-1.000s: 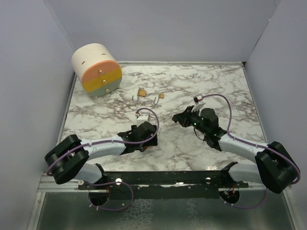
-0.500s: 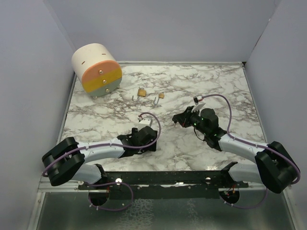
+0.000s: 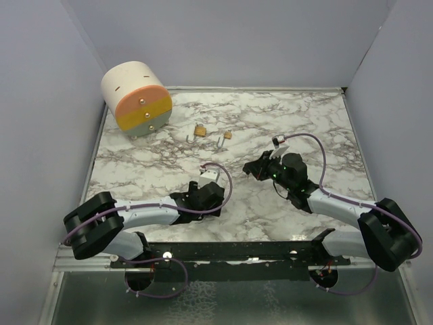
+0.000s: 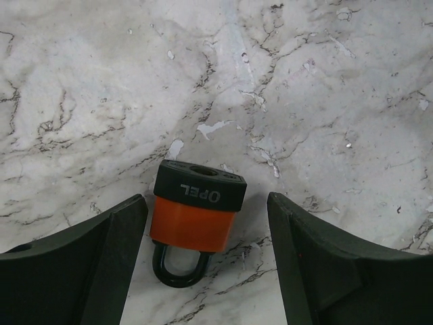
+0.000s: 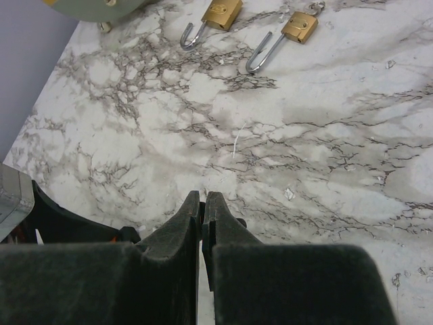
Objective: Unlock with the key
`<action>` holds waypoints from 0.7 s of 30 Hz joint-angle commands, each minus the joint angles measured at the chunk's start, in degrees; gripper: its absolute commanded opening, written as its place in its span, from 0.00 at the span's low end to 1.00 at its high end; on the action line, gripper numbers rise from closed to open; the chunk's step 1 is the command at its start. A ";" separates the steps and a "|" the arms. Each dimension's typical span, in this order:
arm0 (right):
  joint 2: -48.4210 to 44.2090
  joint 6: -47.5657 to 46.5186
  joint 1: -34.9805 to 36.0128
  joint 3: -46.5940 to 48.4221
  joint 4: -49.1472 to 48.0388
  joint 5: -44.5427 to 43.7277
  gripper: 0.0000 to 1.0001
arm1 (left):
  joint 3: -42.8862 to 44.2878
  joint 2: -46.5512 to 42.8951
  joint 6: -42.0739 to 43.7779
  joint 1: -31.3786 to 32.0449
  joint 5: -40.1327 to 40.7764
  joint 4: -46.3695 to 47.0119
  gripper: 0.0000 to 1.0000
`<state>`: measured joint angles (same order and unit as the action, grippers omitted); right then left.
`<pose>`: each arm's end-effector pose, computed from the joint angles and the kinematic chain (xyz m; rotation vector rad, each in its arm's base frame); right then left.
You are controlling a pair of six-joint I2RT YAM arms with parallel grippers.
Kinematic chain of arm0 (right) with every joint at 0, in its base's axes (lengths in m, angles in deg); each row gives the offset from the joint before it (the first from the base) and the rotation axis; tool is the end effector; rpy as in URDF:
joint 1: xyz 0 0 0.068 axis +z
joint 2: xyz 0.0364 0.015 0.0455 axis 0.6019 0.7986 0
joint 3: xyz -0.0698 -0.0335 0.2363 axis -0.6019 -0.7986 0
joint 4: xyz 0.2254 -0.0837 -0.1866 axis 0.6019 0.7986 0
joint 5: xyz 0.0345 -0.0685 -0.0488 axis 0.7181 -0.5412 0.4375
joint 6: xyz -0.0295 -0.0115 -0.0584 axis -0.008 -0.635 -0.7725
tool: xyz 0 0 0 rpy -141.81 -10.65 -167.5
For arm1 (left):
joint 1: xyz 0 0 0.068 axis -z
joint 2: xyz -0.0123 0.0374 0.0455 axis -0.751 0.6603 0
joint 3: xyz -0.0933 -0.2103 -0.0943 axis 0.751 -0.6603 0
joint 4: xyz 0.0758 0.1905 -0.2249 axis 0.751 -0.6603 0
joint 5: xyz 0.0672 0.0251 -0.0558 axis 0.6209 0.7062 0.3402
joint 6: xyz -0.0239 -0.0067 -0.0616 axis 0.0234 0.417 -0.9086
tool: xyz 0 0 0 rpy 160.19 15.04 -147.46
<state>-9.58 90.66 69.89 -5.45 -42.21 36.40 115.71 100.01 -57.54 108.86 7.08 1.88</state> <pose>0.2569 0.1722 0.1326 -0.1164 1.9646 0.8334 0.1597 -0.2389 0.0844 0.2371 2.4138 -0.3385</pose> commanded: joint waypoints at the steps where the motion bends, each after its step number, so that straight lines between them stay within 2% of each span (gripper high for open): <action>1: 0.30 -0.12 -0.30 -0.34 -2.27 -0.99 0.01 | -1.02 4.90 0.16 0.80 -0.78 -3.89 0.73; 5: 0.52 -0.14 -0.30 -0.36 -2.34 -0.99 0.01 | -0.65 5.57 -0.36 1.18 -0.25 -4.82 0.66; 14: 1.17 0.03 -0.28 -0.25 -2.80 -0.60 0.01 | -0.66 6.32 -1.73 1.94 0.41 -7.54 0.58; 21: 1.27 -0.18 -0.28 -0.10 -2.71 -0.66 0.01 | 1.00 9.04 -0.58 2.75 0.99 -7.45 0.41</action>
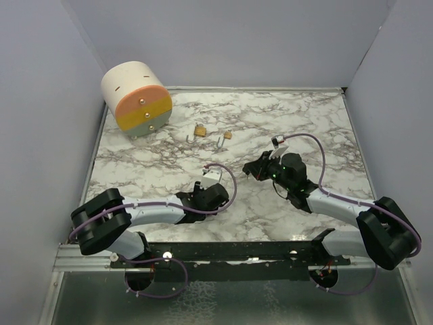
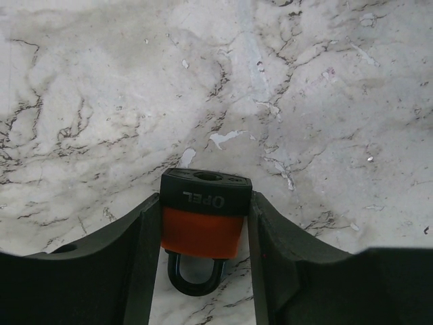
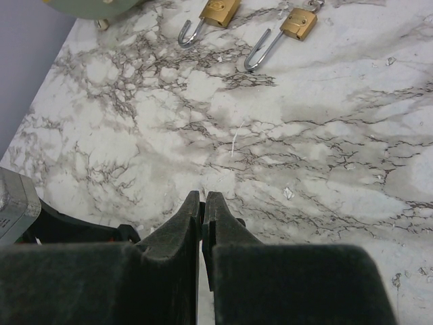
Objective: Unlock with the key
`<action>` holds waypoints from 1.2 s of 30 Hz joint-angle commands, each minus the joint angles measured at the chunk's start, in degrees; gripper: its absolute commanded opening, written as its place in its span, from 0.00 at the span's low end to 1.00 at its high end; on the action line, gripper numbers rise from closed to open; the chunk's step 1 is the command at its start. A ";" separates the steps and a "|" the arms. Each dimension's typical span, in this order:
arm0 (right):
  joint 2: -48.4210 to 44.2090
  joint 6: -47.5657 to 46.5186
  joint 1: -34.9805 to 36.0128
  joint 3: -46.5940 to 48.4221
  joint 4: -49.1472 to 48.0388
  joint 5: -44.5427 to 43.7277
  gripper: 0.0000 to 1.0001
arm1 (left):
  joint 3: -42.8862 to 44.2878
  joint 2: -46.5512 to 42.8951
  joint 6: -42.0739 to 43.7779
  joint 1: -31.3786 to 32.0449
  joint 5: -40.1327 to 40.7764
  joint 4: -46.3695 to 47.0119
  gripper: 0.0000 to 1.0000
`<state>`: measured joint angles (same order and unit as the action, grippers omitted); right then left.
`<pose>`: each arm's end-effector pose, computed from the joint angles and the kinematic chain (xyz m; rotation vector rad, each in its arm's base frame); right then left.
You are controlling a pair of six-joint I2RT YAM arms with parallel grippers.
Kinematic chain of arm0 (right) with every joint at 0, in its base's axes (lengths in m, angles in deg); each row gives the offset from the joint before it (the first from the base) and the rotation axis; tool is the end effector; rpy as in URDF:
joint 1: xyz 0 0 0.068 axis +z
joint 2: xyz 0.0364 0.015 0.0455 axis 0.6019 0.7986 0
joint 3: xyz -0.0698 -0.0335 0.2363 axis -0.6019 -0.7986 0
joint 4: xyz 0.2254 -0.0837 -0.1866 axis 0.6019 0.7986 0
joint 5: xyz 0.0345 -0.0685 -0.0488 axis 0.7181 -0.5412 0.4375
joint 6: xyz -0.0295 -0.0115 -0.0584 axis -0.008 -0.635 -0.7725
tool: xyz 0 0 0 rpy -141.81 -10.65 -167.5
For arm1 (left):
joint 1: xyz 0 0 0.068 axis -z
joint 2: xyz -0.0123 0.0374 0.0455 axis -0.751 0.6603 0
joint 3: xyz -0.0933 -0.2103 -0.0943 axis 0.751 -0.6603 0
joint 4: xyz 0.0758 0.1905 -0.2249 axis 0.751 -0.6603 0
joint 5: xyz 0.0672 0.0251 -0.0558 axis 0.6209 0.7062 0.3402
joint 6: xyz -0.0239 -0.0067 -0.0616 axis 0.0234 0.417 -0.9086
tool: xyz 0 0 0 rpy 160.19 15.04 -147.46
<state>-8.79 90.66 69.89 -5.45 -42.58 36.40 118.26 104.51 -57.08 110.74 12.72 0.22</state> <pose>0.2573 0.1725 0.1294 -0.1163 1.9721 0.8308 0.1584 -0.2464 0.0769 0.2629 2.3928 -0.2041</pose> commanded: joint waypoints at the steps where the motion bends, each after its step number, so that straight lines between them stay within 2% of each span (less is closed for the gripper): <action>1: 0.48 -0.15 -0.28 -0.10 -2.34 -0.68 0.01 | -1.04 4.59 -0.65 0.94 -4.19 -5.78 0.37; 5: 0.68 -0.07 -0.30 -0.24 -2.67 -0.96 0.01 | 1.08 4.26 3.30 1.03 -1.45 -3.28 0.18; 8: 0.33 0.04 -0.28 -0.57 -2.97 -1.37 0.01 | 2.03 3.63 6.76 0.99 1.01 0.89 0.00; 14: -1.95 -0.42 -0.28 -1.77 -3.53 -3.08 0.01 | -0.16 0.45 14.14 1.02 2.28 17.31 0.00; 19: -3.97 -1.23 -0.28 -3.24 -4.31 -5.52 0.01 | -4.68 -0.82 20.80 1.01 -0.66 31.86 0.00; 28: -4.95 -1.10 -0.28 -6.18 -9.10 -7.36 0.01 | -6.19 -0.97 27.94 1.00 -5.75 41.02 0.00; 36: -6.96 -1.80 -0.19 -6.15 -9.03 -8.01 0.01 | -9.10 -4.35 35.01 0.97 -11.22 48.65 0.00</action>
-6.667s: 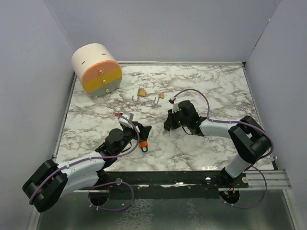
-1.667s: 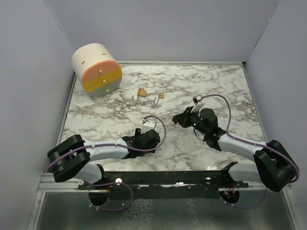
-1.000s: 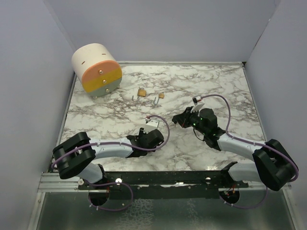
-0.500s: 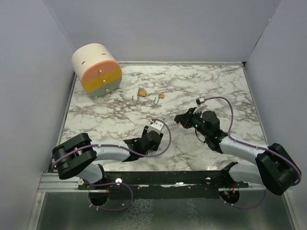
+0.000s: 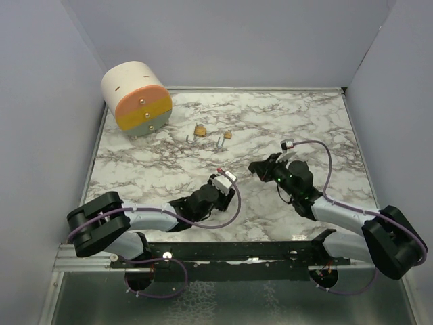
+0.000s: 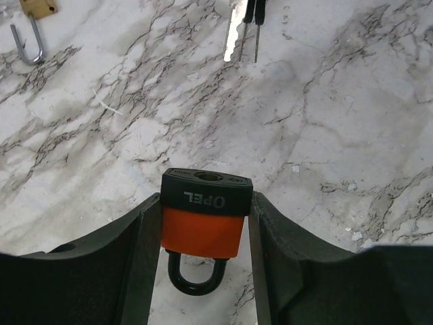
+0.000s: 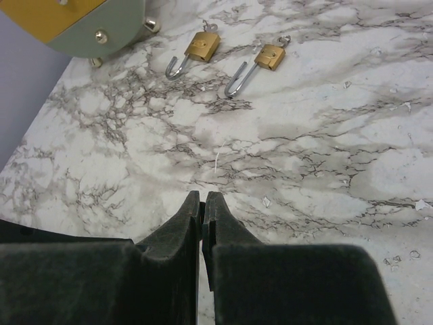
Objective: Unlock with the key
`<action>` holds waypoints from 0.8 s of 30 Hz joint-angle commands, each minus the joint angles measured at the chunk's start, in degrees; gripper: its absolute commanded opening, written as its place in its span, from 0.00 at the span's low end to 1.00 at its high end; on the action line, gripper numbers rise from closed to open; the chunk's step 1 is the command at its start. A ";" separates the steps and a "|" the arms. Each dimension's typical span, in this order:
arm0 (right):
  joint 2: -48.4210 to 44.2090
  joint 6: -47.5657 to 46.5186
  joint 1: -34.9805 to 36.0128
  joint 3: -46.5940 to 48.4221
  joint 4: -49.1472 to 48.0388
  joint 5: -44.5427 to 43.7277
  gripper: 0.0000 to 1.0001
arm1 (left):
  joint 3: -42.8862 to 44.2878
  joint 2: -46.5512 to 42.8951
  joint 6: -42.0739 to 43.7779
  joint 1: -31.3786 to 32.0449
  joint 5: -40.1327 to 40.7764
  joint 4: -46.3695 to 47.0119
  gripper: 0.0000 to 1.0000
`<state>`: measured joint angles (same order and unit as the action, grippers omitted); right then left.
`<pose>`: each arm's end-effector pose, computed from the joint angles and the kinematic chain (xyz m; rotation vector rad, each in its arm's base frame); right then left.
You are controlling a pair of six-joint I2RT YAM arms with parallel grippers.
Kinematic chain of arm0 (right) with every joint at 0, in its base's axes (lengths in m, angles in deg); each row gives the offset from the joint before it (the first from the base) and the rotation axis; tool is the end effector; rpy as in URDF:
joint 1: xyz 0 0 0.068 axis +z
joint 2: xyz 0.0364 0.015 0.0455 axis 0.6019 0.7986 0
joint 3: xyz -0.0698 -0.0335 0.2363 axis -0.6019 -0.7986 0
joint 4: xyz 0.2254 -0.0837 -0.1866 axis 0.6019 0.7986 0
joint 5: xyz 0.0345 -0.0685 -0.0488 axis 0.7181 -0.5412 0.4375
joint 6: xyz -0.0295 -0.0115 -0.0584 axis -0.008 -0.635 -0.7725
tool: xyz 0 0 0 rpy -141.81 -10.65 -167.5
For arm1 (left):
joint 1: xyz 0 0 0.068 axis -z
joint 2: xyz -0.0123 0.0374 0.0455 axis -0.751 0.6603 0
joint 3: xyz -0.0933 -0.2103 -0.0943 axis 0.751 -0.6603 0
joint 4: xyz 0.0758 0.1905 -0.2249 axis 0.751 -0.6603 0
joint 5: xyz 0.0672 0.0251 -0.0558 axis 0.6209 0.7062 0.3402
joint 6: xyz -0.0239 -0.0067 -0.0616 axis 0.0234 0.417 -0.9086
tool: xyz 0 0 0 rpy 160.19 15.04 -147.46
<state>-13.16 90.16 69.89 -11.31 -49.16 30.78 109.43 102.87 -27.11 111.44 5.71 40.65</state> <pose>0.2446 0.1581 0.1278 -0.0517 1.8669 0.7707 0.1575 -0.2653 0.0992 0.6435 1.8684 -0.4948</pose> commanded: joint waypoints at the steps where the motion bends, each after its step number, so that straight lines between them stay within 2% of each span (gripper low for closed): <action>1: -3.22 -1.57 -0.19 -0.29 -2.15 -2.63 0.01 | -0.34 -2.94 5.47 0.27 -4.41 8.57 0.00; 11: -8.66 -2.31 -0.19 -2.11 -1.24 -4.16 0.01 | -2.11 -2.31 9.94 0.26 -5.19 15.32 0.00; 19: -7.35 -2.00 -0.10 -2.29 -2.36 -3.07 0.01 | -6.54 1.60 17.38 0.26 -2.65 30.42 0.00; 24: -6.00 -2.36 0.26 -2.72 -4.22 -2.85 0.01 | -8.44 5.90 19.22 0.26 -2.67 40.16 0.00</action>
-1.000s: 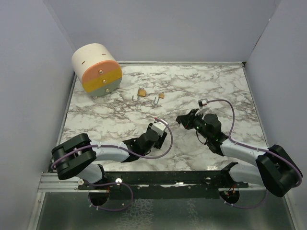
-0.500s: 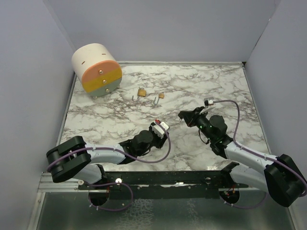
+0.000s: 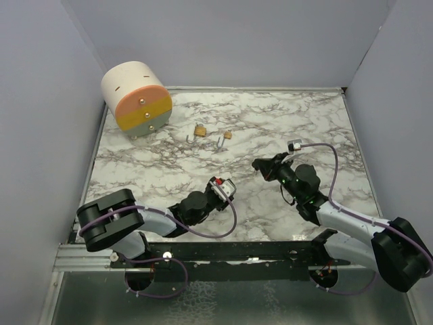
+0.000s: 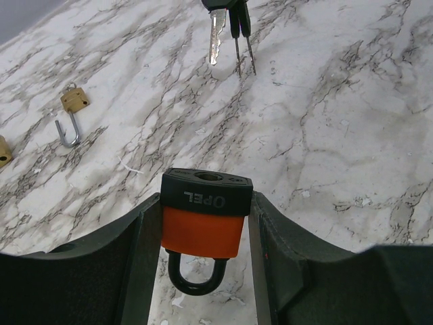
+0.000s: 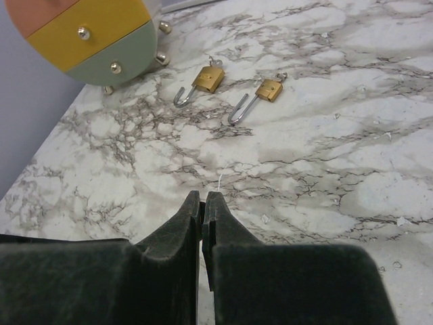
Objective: Unlock with the key
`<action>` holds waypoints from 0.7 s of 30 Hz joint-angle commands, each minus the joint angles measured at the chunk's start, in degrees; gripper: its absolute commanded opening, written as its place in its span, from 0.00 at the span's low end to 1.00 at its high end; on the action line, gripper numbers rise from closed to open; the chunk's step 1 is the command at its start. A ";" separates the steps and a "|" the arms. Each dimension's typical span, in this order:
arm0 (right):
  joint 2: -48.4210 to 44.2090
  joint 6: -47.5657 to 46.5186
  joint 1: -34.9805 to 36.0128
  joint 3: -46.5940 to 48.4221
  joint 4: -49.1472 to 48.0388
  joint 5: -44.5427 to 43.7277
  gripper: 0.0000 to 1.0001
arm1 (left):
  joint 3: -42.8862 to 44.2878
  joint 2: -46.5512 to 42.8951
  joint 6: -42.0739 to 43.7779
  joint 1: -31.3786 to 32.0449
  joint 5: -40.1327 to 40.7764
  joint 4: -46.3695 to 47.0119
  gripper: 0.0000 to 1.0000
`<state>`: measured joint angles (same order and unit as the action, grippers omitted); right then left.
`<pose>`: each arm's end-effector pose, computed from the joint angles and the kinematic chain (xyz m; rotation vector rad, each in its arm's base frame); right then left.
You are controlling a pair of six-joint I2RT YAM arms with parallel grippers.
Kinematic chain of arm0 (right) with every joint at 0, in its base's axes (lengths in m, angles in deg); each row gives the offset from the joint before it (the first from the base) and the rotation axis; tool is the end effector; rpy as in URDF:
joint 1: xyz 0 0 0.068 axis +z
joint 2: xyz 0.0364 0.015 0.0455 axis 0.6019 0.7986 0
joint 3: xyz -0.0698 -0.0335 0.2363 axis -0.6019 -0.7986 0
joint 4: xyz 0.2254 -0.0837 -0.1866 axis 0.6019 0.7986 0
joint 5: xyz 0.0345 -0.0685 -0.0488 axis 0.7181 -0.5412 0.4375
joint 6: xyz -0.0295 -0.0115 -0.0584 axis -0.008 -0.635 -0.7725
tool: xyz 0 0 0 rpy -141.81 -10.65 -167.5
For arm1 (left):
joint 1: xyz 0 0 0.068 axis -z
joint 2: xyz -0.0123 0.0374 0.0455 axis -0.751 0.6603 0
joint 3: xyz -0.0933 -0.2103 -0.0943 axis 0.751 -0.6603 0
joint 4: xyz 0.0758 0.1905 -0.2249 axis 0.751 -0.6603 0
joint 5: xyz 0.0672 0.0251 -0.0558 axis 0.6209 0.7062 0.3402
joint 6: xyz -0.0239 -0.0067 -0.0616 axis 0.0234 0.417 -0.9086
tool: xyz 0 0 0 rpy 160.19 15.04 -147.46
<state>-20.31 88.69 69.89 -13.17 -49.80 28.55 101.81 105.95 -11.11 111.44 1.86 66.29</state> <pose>0.2380 0.1514 0.1505 -0.0409 1.7537 0.7576 0.1459 -0.2501 0.0950 0.7735 1.5464 -0.4987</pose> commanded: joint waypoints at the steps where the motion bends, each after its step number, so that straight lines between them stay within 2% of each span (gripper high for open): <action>1: 1.39 -1.04 0.39 -0.88 -3.84 -0.65 0.01 | -0.90 3.84 3.58 0.26 1.09 16.17 0.00; 7: 3.10 -1.41 0.60 -0.97 -5.41 -0.31 0.01 | -1.57 9.42 4.88 0.27 0.99 26.58 0.00; 21: 2.93 -3.11 0.60 -1.18 -6.91 0.12 0.01 | 0.32 14.13 4.57 0.24 2.38 29.87 0.00</action>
<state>-17.29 87.20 70.06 -13.80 -53.62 28.57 100.36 119.07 -6.50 111.44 2.52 89.92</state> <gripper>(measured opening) 0.033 0.501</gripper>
